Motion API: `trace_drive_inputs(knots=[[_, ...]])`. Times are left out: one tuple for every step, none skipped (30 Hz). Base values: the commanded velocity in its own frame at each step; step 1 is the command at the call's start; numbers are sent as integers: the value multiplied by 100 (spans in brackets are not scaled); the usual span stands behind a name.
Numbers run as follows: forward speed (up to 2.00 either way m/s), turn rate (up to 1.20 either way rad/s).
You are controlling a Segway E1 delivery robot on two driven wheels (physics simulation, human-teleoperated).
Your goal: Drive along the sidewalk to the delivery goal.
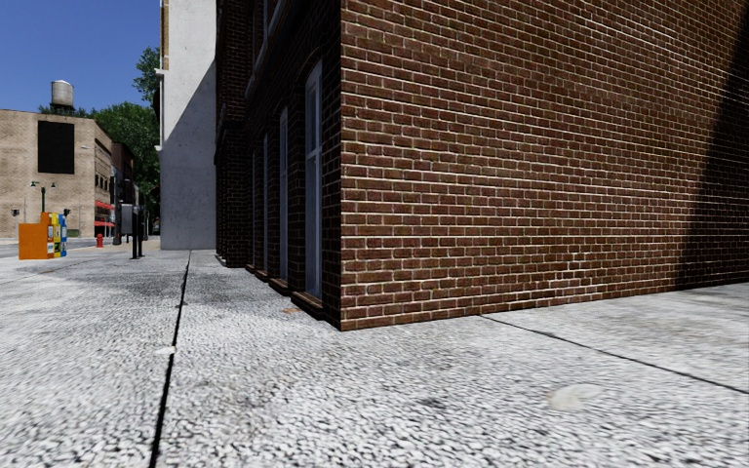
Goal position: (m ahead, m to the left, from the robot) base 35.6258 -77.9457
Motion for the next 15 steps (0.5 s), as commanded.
trace_drive_inputs(knots=[[0, 0], [0, 0], [0, 0], [0, 0], [0, 0], [0, 0], [0, 0], [0, 0], [0, 0], [30, -8], [41, -17], [43, -25], [43, -25], [57, -35], [108, -49]])
